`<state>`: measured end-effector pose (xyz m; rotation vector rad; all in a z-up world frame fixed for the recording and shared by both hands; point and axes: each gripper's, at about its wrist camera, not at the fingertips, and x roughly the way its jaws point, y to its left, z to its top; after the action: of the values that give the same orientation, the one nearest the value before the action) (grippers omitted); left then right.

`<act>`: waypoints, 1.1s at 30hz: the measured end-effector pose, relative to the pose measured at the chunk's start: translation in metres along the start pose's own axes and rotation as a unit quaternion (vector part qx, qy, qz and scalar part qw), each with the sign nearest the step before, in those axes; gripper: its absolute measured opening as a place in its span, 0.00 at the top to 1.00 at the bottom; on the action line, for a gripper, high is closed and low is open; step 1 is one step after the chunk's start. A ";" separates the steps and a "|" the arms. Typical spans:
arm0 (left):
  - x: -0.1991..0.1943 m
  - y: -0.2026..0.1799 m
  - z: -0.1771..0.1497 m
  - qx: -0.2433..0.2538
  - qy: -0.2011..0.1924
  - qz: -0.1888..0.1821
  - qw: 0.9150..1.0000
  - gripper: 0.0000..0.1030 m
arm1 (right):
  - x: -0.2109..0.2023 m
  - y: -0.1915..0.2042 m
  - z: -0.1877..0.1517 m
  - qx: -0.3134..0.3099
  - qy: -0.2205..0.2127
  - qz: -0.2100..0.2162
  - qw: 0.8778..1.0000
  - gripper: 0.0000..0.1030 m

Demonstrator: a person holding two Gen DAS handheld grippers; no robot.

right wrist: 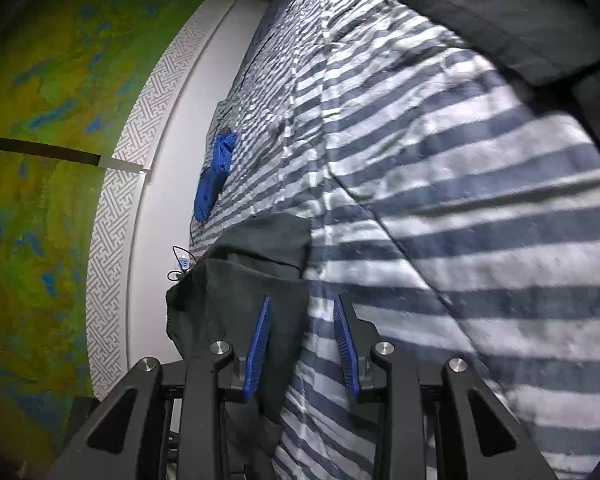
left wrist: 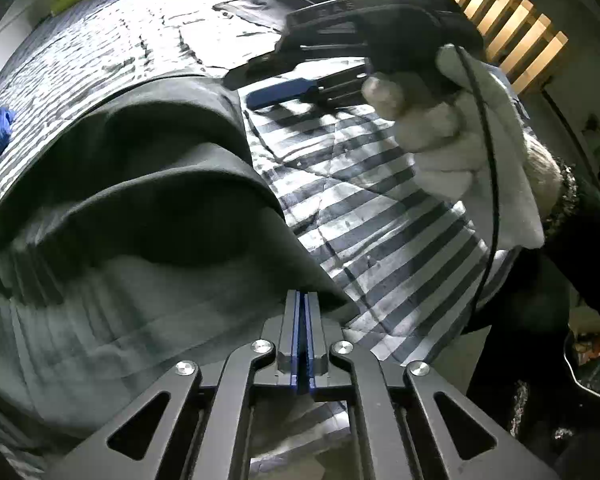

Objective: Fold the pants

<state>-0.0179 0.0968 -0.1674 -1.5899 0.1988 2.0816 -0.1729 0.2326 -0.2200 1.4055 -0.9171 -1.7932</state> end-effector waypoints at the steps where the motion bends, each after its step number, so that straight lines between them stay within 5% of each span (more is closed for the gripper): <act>1: -0.002 0.002 0.000 -0.001 -0.002 -0.003 1.000 1.00 | 0.004 0.002 0.002 0.001 0.000 0.002 1.000 0.71; 3: -0.004 0.002 0.000 -0.008 -0.005 -0.008 1.000 1.00 | 0.010 0.005 0.005 -0.001 0.000 0.006 1.000 0.73; 5: -0.006 0.005 0.000 -0.011 -0.006 -0.013 1.000 1.00 | 0.017 0.012 0.007 -0.008 -0.002 -0.001 1.000 0.96; 12: -0.005 0.009 -0.018 -0.014 0.012 -0.022 1.000 1.00 | 0.002 0.065 0.019 -0.091 -0.034 -0.046 0.994 0.98; 15: -0.023 -0.002 -0.018 -0.006 -0.019 -0.025 0.999 0.98 | 0.002 0.085 0.023 -0.115 -0.027 -0.056 0.991 0.98; 17: -0.028 -0.008 -0.013 0.000 -0.037 -0.011 0.999 0.70 | 0.006 0.091 0.022 -0.129 -0.020 -0.071 0.989 0.98; 18: -0.028 -0.011 -0.010 0.003 -0.047 -0.001 0.999 0.43 | 0.009 0.091 0.021 -0.127 -0.015 -0.074 0.989 0.98; 19: -0.025 -0.013 -0.007 0.007 -0.053 0.007 0.999 0.33 | 0.010 0.089 0.020 -0.123 -0.011 -0.075 0.989 0.98; 24: 0.007 -0.014 0.005 0.027 -0.033 0.028 0.999 0.35 | 0.011 0.068 0.019 -0.093 -0.006 -0.074 0.993 0.98; 26: 0.021 -0.007 0.006 0.026 -0.016 0.032 0.999 0.80 | 0.010 0.061 0.020 -0.083 -0.005 -0.073 0.994 0.98; 27: 0.023 -0.003 0.007 0.017 -0.011 0.024 1.000 0.95 | 0.009 0.060 0.021 -0.081 -0.005 -0.077 0.994 0.98; 33: -0.021 0.016 -0.004 0.001 -0.032 -0.038 0.999 0.96 | -0.003 0.080 0.029 -0.120 -0.026 -0.091 0.988 0.98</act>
<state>-0.0177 0.0753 -0.1524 -1.5050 0.1155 2.0690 -0.1940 0.1965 -0.1456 1.3272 -0.5888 -2.0082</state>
